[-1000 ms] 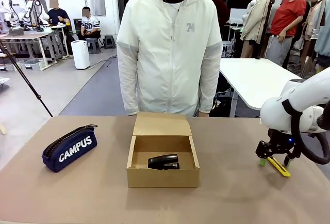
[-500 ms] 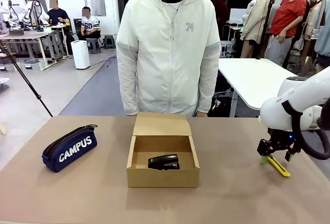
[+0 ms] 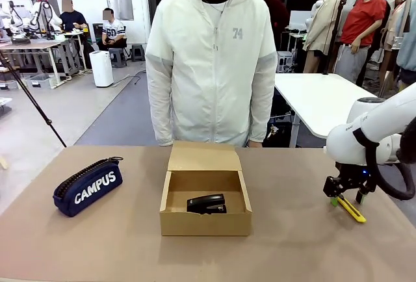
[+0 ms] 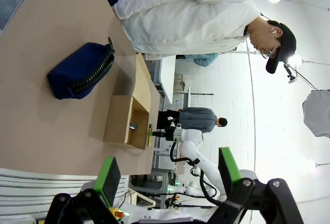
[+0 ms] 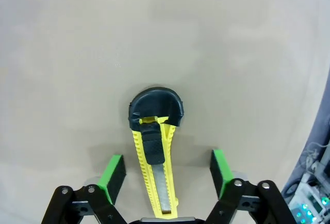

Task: Pack the items into the box.
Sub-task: Pick up the item indicated by the person and place it inside the Mailer Box.

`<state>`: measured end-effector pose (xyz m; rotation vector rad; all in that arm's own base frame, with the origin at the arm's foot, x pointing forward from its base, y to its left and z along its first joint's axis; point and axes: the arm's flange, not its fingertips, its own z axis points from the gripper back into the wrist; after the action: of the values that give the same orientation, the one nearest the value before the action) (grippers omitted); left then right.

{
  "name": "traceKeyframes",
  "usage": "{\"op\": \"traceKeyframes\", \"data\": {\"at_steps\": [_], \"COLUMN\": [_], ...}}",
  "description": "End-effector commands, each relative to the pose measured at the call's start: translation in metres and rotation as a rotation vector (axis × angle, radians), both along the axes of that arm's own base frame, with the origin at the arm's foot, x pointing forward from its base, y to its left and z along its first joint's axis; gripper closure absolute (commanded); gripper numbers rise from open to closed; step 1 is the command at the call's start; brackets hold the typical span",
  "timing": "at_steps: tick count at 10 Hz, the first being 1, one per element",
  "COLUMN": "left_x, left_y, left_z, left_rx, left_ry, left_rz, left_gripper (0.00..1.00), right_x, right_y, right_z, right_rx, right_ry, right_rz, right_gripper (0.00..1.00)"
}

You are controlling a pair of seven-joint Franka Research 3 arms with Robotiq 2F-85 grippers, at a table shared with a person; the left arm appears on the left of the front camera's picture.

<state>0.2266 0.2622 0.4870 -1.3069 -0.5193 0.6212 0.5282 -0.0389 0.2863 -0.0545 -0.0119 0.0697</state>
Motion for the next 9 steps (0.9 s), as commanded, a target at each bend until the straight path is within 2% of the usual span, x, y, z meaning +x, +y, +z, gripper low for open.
{"op": "traceKeyframes", "data": {"at_steps": [1, 9], "left_x": [-0.0014, -0.0014], "left_y": [0.0008, 0.0008], "left_z": [0.0006, 0.0006], "left_rx": [0.000, 0.000], "left_ry": [-0.018, -0.018], "left_rz": [-0.005, -0.005], "left_gripper": [0.00, 0.00], "right_x": [0.0060, 0.0090], "right_y": [-0.0025, -0.0032], "right_z": [-0.0023, -0.0006], "right_rx": [0.027, 0.077], "right_ry": [-0.016, 0.028], "right_rz": [0.031, 0.068], "right_gripper": [1.00, 1.00]}}
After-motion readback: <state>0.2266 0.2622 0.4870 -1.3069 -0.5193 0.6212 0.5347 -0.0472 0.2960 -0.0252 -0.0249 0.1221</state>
